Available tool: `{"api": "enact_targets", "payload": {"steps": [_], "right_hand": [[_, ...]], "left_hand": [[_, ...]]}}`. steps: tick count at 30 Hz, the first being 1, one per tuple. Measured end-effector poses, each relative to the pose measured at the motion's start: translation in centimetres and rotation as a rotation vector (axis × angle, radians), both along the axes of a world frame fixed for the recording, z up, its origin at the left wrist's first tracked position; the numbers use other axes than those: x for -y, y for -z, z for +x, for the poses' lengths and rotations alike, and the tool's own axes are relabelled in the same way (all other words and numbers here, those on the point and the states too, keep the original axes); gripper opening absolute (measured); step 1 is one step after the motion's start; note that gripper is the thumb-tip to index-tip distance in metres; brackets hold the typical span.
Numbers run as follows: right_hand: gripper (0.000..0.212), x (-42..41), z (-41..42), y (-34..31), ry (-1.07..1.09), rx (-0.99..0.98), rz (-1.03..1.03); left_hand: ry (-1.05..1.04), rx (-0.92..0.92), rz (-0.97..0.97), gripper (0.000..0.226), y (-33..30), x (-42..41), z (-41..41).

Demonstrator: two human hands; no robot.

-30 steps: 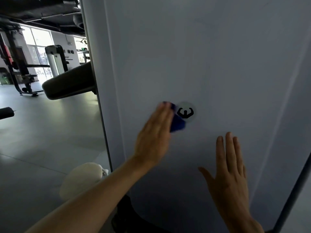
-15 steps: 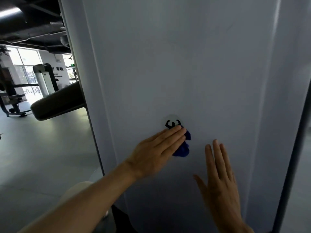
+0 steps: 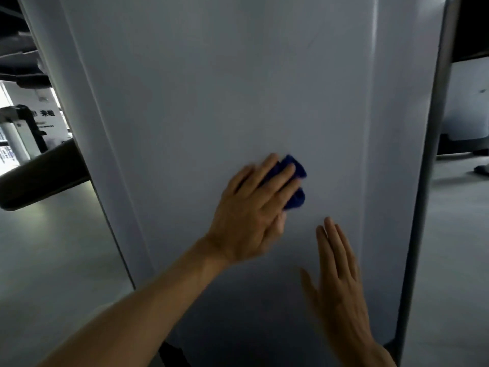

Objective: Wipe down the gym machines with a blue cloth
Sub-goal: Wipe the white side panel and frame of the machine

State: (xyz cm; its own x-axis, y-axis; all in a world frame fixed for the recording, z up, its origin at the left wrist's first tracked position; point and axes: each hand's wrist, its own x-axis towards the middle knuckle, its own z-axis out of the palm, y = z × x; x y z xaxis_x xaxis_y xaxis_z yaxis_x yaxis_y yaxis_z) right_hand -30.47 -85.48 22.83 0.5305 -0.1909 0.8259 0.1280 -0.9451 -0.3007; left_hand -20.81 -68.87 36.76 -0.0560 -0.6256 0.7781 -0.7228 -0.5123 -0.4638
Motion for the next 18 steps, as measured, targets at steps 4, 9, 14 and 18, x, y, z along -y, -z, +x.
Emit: {"api": "enact_targets", "payload": {"steps": [4, 9, 14, 18], "right_hand": [[0.101, 0.5, -0.7, -0.3, 0.016, -0.056, 0.001], [0.106, 2.8, -1.8, -0.6, 0.115, -0.147, 0.047], [0.112, 3.8, -2.3, -5.0, 0.141, -0.161, 0.108], [0.119, 3.7, -1.2, -6.5, 0.122, -0.129, 0.08]], "left_hand": [[-0.029, 0.118, 0.392, 0.048, 8.2, -1.2, 0.5], [0.079, 0.181, 0.56, 0.053, 6.2, -2.5, 1.3], [0.117, 0.099, 0.074, 0.041, -5.6, -1.2, 1.7], [0.145, 0.206, -0.088, 0.035, -6.6, 1.4, 2.1]]}}
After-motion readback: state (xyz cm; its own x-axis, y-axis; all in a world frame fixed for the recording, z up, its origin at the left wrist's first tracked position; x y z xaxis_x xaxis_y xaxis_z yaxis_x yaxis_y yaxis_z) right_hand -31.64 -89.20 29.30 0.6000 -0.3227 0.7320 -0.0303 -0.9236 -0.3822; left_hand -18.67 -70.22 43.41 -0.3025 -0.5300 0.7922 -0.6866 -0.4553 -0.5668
